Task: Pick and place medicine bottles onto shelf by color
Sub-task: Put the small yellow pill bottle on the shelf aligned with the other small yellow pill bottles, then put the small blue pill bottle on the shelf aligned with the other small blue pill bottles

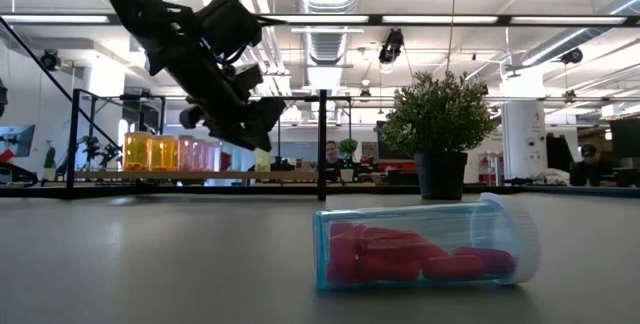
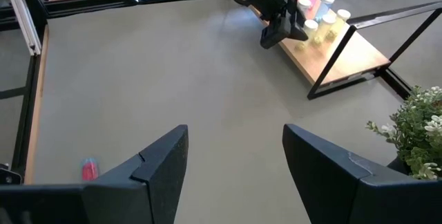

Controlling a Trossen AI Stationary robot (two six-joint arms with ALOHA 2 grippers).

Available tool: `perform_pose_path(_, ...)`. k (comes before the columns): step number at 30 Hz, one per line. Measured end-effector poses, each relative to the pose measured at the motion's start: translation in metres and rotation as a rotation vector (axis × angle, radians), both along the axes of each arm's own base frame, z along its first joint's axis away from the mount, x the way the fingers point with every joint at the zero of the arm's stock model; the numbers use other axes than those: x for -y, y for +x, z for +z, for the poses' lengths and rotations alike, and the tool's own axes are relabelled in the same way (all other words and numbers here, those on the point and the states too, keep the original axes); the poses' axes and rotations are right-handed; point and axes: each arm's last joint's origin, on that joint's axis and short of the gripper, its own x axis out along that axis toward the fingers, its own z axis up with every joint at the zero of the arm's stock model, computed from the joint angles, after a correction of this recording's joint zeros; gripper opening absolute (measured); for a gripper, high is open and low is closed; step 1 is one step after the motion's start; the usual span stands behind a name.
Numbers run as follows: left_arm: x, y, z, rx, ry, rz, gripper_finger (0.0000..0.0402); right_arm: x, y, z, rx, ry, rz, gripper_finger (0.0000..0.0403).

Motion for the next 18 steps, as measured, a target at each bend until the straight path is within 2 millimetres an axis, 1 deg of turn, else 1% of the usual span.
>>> perform_pose_path(4, 0.000, 0.001, 0.002, -0.005, 0.011, -0.009, 0.0166, 0.000, 0.000, 0.000, 0.000, 0.000, 0.000, 0.0226)
perform_pose_path(14, -0.001, 0.003, 0.018, 0.010, 0.050, -0.035, 0.0185, 0.000, 0.000, 0.000, 0.000, 0.000, 0.000, 0.0226)
perform_pose_path(18, 0.000, 0.002, 0.026, -0.030, 0.097, -0.076, 0.0186, 0.000, 0.000, 0.000, 0.000, 0.000, 0.000, 0.0226)
